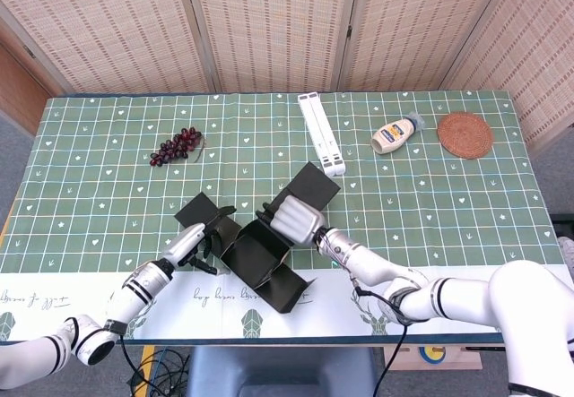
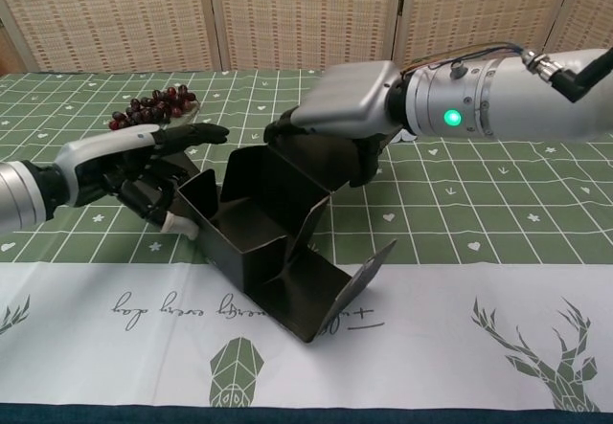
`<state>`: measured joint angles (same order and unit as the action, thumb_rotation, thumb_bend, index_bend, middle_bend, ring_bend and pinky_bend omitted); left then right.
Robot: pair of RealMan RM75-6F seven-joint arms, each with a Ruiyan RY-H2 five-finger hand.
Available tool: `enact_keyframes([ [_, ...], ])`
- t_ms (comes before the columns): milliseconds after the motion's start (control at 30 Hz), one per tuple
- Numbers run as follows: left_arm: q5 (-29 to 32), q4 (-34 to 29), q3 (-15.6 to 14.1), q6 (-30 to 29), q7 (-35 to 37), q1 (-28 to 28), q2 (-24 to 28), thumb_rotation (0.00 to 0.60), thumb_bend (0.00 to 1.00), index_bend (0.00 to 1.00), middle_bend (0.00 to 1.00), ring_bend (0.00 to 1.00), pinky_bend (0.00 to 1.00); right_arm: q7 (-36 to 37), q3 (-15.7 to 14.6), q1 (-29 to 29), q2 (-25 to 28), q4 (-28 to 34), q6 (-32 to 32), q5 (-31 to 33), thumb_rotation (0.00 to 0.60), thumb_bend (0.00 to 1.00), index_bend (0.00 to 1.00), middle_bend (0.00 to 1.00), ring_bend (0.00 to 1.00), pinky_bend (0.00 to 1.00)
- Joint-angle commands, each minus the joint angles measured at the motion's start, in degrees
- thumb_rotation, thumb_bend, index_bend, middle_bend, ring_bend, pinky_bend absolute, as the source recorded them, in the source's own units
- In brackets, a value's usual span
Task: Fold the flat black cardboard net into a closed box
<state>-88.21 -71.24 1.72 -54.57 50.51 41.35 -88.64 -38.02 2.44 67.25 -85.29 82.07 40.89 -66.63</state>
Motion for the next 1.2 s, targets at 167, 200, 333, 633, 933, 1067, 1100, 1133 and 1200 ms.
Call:
enact_keyframes([
  [167, -0.33, -0.71, -1.1, 0.36, 3.19, -0.23, 0.2, 0.6, 0.09, 0.02, 0.0, 0.53, 0.68, 0.33, -1.05, 1.33, 1.7, 0.84, -1.14, -6.64, 0.6, 0.39, 0.23, 0.34, 0.82, 1.0],
  [200, -0.48, -0.72, -1.28, 0.29, 3.32, -0.29, 0.14, 0.6, 0.09, 0.02, 0.0, 0.54, 0.68, 0.33, -1.13, 1.36, 1.78, 0.83, -1.11, -7.2, 0.6, 0.39, 0.23, 0.34, 0.82, 1.0],
  [333, -1.09, -0.59, -2.05, 0.33, 4.05, -0.34, -0.25, 0.6, 0.09, 0.05, 0.0, 0.54, 0.68, 0.6, -1.56, 1.35, 1.82, 0.61, -1.21, -9.42, 0.6, 0.39, 0.23, 0.34, 0.83, 1.0],
  [633, -2.73, -0.5, -3.44, 0.77, 8.85, 0.33, -0.24, 0.6, 0.09, 0.08, 0.0, 0.56, 0.68, 0.69, -1.76, 1.17, 1.75, 0.28, -0.42, -13.63, 0.6, 0.39, 0.24, 0.34, 0.83, 1.0],
  [933, -5.25, 0.26, -5.22, 0.33, 14.59, 1.35, -0.09, 0.6, 0.09, 0.1, 0.02, 0.56, 0.68, 1.5, -1.4, 0.78, 0.94, -0.66, 0.09, -16.0, 0.6, 0.4, 0.24, 0.34, 0.83, 1.0],
  [1067, -5.86, 0.6, -5.85, 0.35, 16.46, 1.86, -0.08, 0.6, 0.09, 0.11, 0.03, 0.57, 0.68, 1.54, -1.01, 0.83, 0.65, -1.03, 0.1, -16.8, 0.6, 0.4, 0.24, 0.34, 0.83, 1.0],
  [1100, -5.94, 0.61, -5.98, 0.4, 17.22, 1.99, -0.03, 0.6, 0.09, 0.11, 0.03, 0.58, 0.68, 1.53, -0.93, 0.85, 0.61, -1.06, 0.07, -16.95, 0.6, 0.4, 0.24, 0.34, 0.83, 1.0],
  [1133, -6.06, 0.71, -6.15, 0.45, 17.89, 2.12, 0.0, 0.6, 0.09, 0.11, 0.04, 0.61, 0.68, 1.49, -0.85, 0.89, 0.58, -1.1, 0.06, -17.13, 0.6, 0.39, 0.24, 0.34, 0.83, 1.0],
  [1200, -6.67, 1.17, -6.73, 0.4, 19.09, 2.4, -0.09, 0.6, 0.09, 0.12, 0.04, 0.61, 0.68, 1.23, -0.61, 0.97, 0.43, -1.26, 0.07, -17.47, 0.6, 0.4, 0.24, 0.34, 0.83, 1.0],
])
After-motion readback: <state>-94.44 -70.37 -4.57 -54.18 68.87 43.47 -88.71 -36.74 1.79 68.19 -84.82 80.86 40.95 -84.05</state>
